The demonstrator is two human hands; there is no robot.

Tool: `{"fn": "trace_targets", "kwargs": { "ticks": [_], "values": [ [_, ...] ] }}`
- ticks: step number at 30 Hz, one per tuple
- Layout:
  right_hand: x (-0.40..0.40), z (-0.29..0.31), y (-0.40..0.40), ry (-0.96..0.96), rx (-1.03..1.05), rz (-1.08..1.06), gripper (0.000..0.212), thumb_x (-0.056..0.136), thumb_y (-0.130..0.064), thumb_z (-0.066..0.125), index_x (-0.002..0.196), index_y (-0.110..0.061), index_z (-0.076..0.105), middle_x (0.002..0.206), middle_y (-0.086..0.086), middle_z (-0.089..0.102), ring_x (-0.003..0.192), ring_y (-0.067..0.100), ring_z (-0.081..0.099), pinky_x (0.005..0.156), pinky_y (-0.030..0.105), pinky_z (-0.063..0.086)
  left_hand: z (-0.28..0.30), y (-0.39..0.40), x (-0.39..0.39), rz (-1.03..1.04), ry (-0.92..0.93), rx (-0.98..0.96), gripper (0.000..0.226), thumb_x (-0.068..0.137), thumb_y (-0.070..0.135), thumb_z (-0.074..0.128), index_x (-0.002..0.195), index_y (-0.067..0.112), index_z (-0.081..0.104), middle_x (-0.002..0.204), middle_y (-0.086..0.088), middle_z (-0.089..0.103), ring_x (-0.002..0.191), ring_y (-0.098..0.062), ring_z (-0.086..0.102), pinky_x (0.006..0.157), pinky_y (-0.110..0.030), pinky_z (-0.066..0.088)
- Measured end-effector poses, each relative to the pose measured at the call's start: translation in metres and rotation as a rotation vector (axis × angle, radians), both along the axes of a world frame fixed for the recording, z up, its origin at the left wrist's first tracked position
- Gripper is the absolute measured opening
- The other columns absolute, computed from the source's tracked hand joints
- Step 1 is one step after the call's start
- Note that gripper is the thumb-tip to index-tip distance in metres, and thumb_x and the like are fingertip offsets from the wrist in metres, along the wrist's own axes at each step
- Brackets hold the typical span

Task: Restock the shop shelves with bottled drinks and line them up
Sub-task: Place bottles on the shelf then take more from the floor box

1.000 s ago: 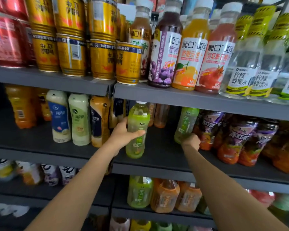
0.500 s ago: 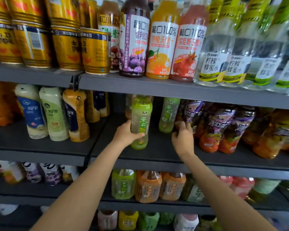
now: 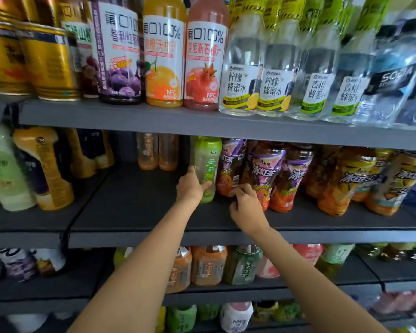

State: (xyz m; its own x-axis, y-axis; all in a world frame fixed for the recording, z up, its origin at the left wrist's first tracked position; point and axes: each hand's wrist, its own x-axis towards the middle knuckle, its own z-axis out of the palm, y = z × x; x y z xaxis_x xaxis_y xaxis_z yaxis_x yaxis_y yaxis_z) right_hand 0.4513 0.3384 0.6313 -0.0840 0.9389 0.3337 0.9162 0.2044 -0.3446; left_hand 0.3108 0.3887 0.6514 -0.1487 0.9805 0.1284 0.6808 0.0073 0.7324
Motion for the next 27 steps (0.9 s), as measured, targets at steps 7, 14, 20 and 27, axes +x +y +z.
{"fn": "trace_targets", "kwargs": {
  "ticks": [7, 14, 20, 27],
  "values": [
    [0.006, -0.013, 0.000, 0.124, -0.034, 0.081, 0.028, 0.087, 0.001, 0.048, 0.113, -0.002, 0.059, 0.123, 0.016, 0.042, 0.111, 0.035, 0.044, 0.101, 0.037, 0.036, -0.006, -0.005, 0.001, 0.006, -0.013, -0.008, 0.070, 0.086, 0.018, 0.064, 0.142, 0.019, 0.023, 0.133, -0.013, 0.049, 0.122, -0.031, 0.048, 0.094, -0.038, 0.041],
    [-0.046, 0.007, -0.008, 0.122, 0.030, 0.145, 0.030, 0.086, -0.003, 0.051, 0.116, -0.001, 0.057, 0.127, 0.019, 0.044, 0.116, 0.039, 0.043, 0.102, 0.039, 0.035, -0.040, -0.089, -0.087, 0.170, -0.097, 0.255, 0.059, 0.089, 0.008, 0.056, 0.140, 0.017, 0.028, 0.133, 0.001, 0.040, 0.115, -0.013, 0.050, 0.084, -0.019, 0.041],
    [-0.209, -0.007, -0.058, 0.091, 0.176, 0.565, 0.021, 0.083, 0.002, 0.056, 0.103, 0.001, 0.060, 0.113, 0.019, 0.050, 0.101, 0.036, 0.050, 0.086, 0.042, 0.045, -0.107, -0.217, -0.213, 0.421, 0.007, 0.196, 0.030, 0.088, 0.009, 0.054, 0.118, 0.011, 0.049, 0.112, -0.002, 0.050, 0.100, -0.016, 0.053, 0.082, -0.022, 0.043],
    [-0.412, -0.099, -0.168, -0.360, -0.101, 1.099, 0.043, 0.094, -0.010, 0.045, 0.136, -0.011, 0.037, 0.137, 0.008, 0.029, 0.123, 0.028, 0.040, 0.089, 0.035, 0.046, -0.202, -0.426, -0.390, 0.363, 0.413, -0.697, 0.031, 0.094, 0.032, 0.034, 0.113, 0.019, 0.055, 0.115, -0.007, 0.059, 0.113, -0.029, 0.055, 0.090, -0.034, 0.042]
  ]
}}
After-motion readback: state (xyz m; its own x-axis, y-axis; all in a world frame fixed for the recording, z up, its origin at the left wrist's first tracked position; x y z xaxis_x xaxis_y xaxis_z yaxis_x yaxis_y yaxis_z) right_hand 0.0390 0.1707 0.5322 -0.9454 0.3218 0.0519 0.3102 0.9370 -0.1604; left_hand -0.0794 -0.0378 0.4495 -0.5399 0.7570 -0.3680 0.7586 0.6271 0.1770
